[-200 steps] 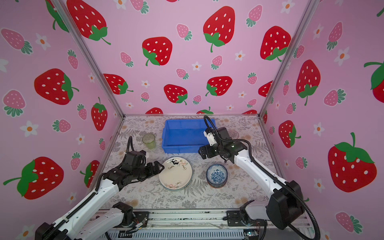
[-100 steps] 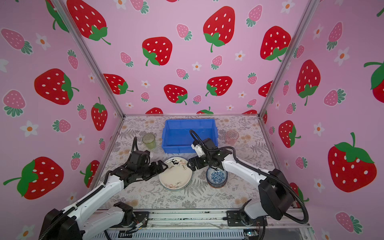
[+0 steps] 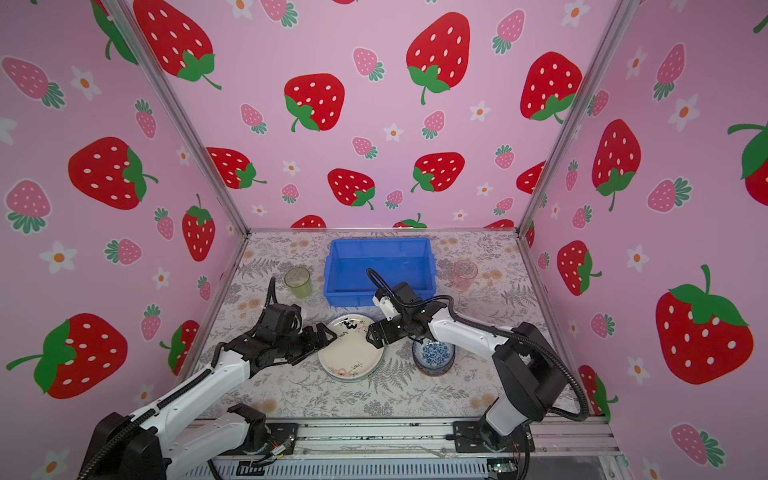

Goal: Place the mixed dishes into the plastic bin
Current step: 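Pinch the flower-painted top plate rim with the right gripper while the left gripper braces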

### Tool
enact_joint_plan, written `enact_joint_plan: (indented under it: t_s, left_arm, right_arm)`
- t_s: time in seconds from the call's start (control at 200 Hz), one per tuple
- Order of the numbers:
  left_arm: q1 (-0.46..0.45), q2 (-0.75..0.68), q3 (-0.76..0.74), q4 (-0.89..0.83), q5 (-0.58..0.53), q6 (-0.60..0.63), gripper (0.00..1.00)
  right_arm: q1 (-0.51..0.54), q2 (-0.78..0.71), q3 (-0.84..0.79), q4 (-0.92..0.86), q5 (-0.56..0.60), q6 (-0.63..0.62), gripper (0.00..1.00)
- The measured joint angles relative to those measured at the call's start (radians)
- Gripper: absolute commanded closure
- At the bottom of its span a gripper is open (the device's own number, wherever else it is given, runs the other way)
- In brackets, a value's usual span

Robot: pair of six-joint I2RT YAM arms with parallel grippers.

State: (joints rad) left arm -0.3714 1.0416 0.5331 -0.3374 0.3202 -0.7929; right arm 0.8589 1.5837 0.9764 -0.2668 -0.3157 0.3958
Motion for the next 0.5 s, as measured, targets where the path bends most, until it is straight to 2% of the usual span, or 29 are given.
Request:
enact_joint_plan:
  t_s: [0.5]
  left_arm:
    - [0.000,-0.038,-0.040,0.008,0.005,-0.050,0.03]
  right_arm:
    - [0.036,0.071,0.034,0.012,-0.042,0.000,0.09]
